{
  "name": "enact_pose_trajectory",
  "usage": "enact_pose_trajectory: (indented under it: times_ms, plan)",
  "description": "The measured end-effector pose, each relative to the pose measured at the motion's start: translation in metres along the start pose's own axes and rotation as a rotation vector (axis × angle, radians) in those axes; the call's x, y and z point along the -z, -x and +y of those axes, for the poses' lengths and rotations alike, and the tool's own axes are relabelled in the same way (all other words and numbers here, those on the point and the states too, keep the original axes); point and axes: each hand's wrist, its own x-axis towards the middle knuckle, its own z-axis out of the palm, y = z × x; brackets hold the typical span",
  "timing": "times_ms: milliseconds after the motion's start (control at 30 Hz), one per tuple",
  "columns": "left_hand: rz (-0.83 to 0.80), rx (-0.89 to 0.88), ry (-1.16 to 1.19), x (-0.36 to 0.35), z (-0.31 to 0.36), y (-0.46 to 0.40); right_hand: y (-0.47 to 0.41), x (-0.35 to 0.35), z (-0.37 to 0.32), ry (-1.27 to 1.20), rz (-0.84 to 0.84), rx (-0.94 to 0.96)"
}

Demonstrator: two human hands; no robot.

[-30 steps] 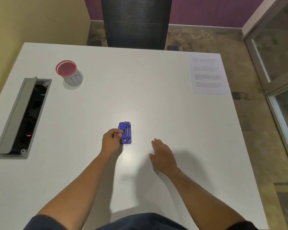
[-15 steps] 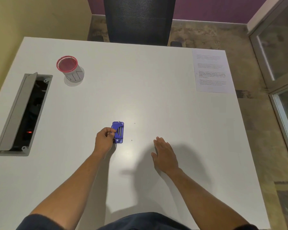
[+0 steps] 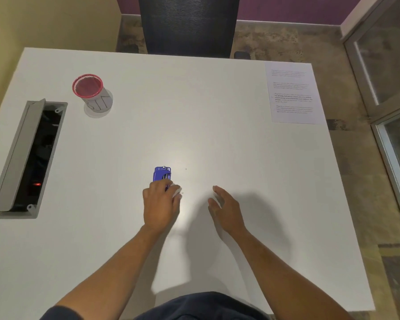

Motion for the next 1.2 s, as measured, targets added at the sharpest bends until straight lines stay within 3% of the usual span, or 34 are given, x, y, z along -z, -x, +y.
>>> enact_pose_trajectory:
  times_ms: [333, 500, 967, 1200]
  plan:
    - [-0.155, -0.085, -0.197, -0.012, 0.009, -0.014, 0.0, 0.009, -0.014, -0.543, -0.005, -0.19]
    - [-0.216, -0.107, -0.275, -0.013, 0.009, -0.017, -0.001, 0.012, -0.011, -0.695, 0.003, -0.273]
    - [-0.336, -0.12, -0.441, -0.016, 0.015, -0.016, -0.001, 0.014, -0.013, -0.775, -0.016, -0.365]
    - [-0.193, -0.034, -0.003, -0.012, 0.035, -0.012, -0.001, 0.006, -0.017, -0.924, -0.049, -0.428]
